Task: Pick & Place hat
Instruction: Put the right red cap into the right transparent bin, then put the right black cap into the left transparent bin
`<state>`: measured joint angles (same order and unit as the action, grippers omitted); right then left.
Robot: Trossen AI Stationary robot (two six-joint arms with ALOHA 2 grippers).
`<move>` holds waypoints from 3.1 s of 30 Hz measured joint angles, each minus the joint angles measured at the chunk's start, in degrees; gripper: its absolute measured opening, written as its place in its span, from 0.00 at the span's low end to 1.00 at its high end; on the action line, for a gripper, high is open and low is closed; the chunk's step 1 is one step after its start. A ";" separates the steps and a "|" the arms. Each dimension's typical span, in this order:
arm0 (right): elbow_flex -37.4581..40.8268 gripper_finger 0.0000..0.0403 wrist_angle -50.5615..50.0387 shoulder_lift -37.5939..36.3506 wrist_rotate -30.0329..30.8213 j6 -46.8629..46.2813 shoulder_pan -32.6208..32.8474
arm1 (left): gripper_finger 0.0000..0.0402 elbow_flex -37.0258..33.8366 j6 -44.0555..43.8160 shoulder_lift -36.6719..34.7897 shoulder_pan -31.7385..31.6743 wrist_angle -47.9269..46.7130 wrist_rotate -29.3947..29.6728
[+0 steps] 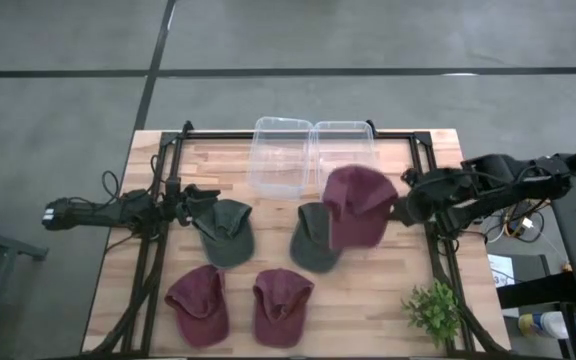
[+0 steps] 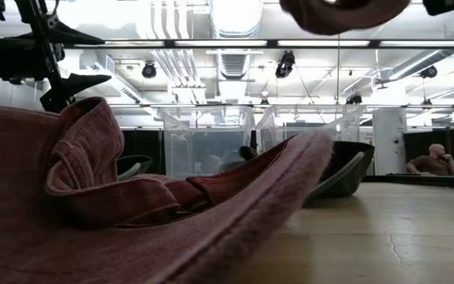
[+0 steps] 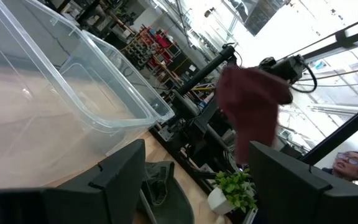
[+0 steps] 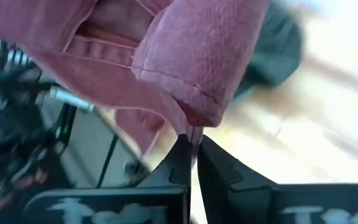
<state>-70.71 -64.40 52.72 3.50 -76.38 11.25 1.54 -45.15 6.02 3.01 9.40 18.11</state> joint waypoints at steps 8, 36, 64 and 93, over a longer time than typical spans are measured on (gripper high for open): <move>-6.56 0.02 -4.02 1.78 4.22 11.14 -12.70 | 0.69 0.00 -0.04 0.00 0.00 -0.01 0.00; -14.02 0.02 -4.40 23.87 -16.26 36.96 -51.65 | 0.69 -0.04 0.15 0.00 0.04 -0.23 0.00; -13.93 0.02 -11.72 39.69 -22.98 40.09 -55.17 | 0.69 -0.07 -0.07 0.02 0.00 -0.41 0.03; -18.02 0.39 -17.71 39.59 -26.22 44.55 -55.87 | 0.69 -0.07 -0.09 0.02 0.07 -0.43 0.03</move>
<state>-88.73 -82.11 92.31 -22.72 -31.83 -44.62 1.48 -45.23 6.04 3.07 8.97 18.13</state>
